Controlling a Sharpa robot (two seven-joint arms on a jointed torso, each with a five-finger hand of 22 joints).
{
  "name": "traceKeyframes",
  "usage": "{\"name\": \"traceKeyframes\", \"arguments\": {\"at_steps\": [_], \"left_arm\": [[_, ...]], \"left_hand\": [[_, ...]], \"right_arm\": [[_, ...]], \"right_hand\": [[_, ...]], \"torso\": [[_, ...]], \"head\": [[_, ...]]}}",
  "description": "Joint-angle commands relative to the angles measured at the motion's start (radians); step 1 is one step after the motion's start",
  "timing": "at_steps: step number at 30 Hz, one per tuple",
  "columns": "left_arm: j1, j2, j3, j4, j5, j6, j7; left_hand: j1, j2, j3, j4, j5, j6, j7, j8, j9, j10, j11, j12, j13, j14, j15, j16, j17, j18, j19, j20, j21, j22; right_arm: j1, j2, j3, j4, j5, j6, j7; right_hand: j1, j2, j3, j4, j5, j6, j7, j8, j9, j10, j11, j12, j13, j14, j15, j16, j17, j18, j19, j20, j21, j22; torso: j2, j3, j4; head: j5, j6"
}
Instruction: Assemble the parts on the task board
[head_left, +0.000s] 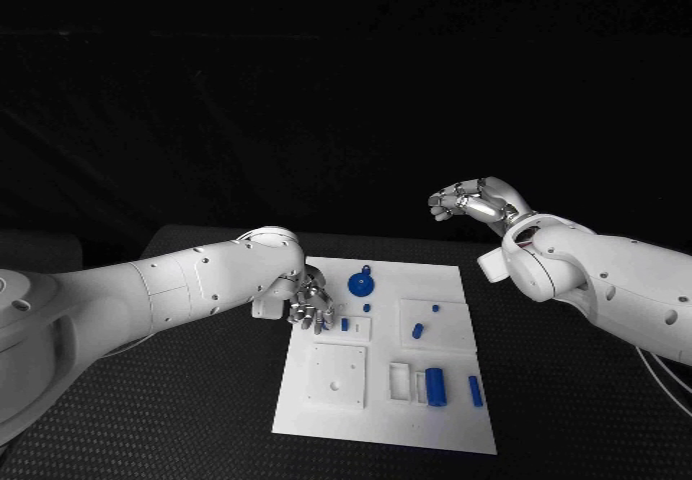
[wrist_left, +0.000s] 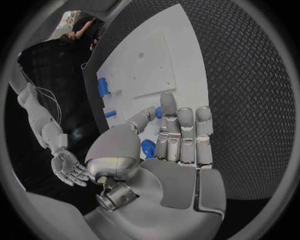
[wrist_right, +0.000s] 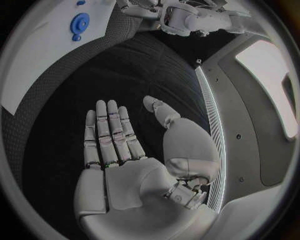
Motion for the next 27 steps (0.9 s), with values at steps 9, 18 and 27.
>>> {"name": "traceKeyframes", "arguments": {"at_steps": [9, 18, 27], "left_arm": [[0.000, 0.002, -0.002, -0.002, -0.021, -0.023, 0.008], [0.000, 0.007, -0.002, -0.004, -0.019, -0.028, 0.011], [0.000, 0.012, -0.006, -0.008, -0.018, -0.002, 0.013]], "left_hand": [[-0.002, 0.010, 0.130, -0.125, 0.002, 0.004, 0.000, 0.004, 0.004, -0.002, -0.007, 0.006, 0.002, -0.003, -0.007, 0.007, 0.001, 0.004, -0.001, -0.110, 0.009, 0.023], [-0.002, 0.010, 0.132, -0.125, 0.005, 0.004, -0.001, 0.004, 0.006, -0.002, -0.008, 0.008, 0.002, -0.002, -0.007, 0.007, 0.001, 0.004, -0.001, -0.111, 0.010, 0.022], [-0.003, 0.009, 0.132, -0.125, 0.005, 0.004, -0.001, 0.004, 0.008, -0.002, -0.008, 0.009, 0.002, -0.002, -0.007, 0.008, 0.001, 0.004, -0.001, -0.111, 0.012, 0.022]], "right_arm": [[-0.001, 0.000, 0.000, 0.000, -0.001, 0.012, 0.008], [-0.001, 0.001, 0.000, 0.000, -0.001, 0.012, 0.008], [-0.001, 0.001, 0.000, 0.001, -0.001, 0.012, 0.007]], "right_hand": [[0.008, -0.001, 0.006, 0.000, 0.004, -0.004, 0.006, 0.005, -0.001, 0.008, 0.001, -0.006, 0.000, -0.003, 0.005, 0.003, -0.002, 0.008, -0.006, 0.001, -0.007, 0.002], [0.008, -0.001, 0.006, 0.000, 0.004, -0.005, 0.006, 0.005, -0.001, 0.008, 0.001, -0.006, 0.000, -0.003, 0.005, 0.003, -0.002, 0.008, -0.006, 0.001, -0.007, 0.002], [0.008, -0.001, 0.006, -0.001, 0.004, -0.005, 0.006, 0.005, -0.002, 0.008, 0.001, -0.006, 0.000, -0.003, 0.005, 0.003, -0.002, 0.008, -0.006, 0.001, -0.008, 0.002]], "torso": [[0.000, -0.0003, -0.0002], [0.000, 0.0001, 0.0002], [0.000, 0.0003, -0.0001]], "head": [[-0.001, 0.002], [-0.002, 0.003], [-0.001, 0.004]]}}
